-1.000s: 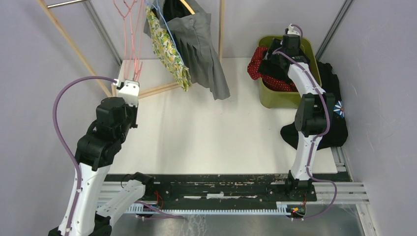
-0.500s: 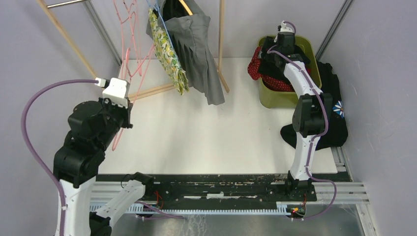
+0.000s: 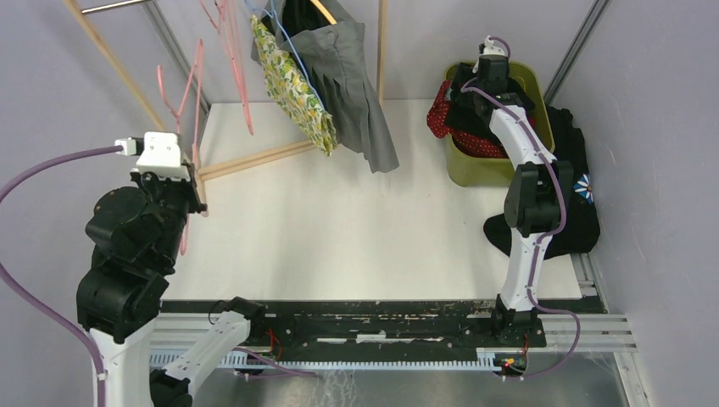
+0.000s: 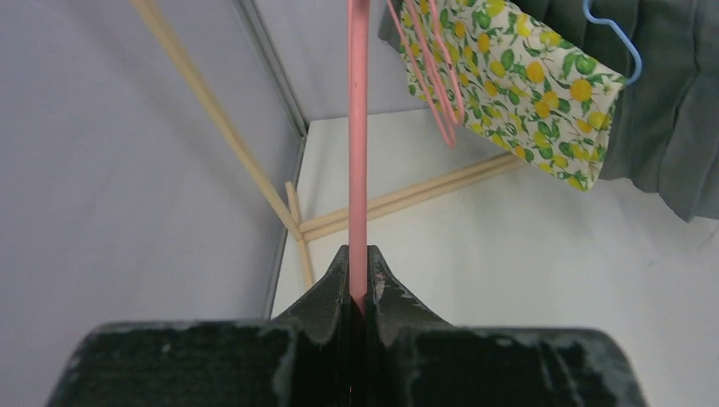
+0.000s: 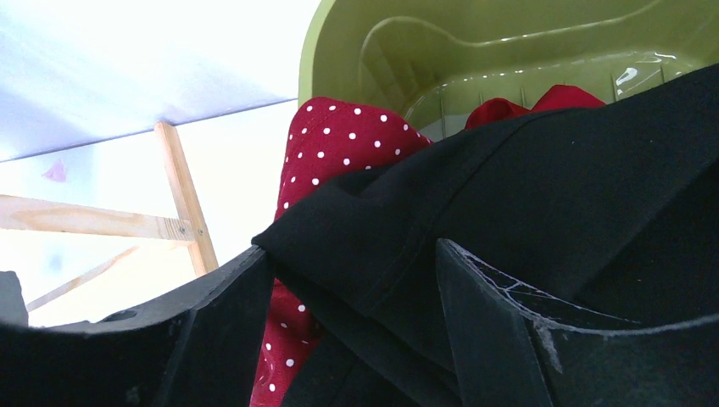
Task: Remove the skirt from the hanger
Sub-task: Place the hanger at the clothesline.
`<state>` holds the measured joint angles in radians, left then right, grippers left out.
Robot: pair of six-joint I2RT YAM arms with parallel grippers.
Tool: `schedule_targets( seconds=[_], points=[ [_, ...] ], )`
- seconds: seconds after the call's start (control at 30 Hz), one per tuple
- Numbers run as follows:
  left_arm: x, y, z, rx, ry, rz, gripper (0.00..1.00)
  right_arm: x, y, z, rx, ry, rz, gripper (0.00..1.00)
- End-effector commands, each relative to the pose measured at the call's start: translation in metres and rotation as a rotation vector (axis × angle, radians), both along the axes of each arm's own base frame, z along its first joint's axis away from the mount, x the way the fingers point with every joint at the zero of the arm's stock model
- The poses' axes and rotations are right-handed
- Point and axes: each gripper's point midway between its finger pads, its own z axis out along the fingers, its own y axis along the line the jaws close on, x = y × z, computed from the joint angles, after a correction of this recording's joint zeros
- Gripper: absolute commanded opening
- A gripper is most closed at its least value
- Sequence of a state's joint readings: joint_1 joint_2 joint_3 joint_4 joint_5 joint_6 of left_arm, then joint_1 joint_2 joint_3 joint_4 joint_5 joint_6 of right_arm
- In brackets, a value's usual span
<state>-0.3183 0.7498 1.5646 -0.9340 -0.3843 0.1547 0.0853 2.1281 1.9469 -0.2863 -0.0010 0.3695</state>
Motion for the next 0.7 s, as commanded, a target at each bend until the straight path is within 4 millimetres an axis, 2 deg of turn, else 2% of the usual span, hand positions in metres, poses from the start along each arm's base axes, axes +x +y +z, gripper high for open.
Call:
schedule_targets(
  seconds=[0.0, 0.23, 0.4, 0.53, 0.67],
  points=[
    [0.004, 0.021, 0.043, -0.035, -0.14, 0.136, 0.03, 0.006, 0.009, 0.036, 0.021, -0.101, 0.024, 0.75],
    [0.056, 0.005, 0.037, 0.002, -0.04, 0.142, 0.03, 0.014, 0.011, 0.037, 0.04, -0.108, 0.022, 0.75],
    [0.088, -0.001, 0.048, 0.026, -0.053, 0.161, 0.03, 0.017, 0.009, 0.033, 0.065, -0.103, 0.018, 0.75],
    [0.104, 0.002, 0.063, 0.031, -0.084, 0.193, 0.03, 0.02, 0.001, 0.033, 0.089, -0.104, 0.006, 0.74],
    [0.117, 0.009, 0.062, 0.03, -0.081, 0.22, 0.03, 0.022, -0.01, 0.031, 0.1, -0.101, -0.011, 0.74]
  ],
)
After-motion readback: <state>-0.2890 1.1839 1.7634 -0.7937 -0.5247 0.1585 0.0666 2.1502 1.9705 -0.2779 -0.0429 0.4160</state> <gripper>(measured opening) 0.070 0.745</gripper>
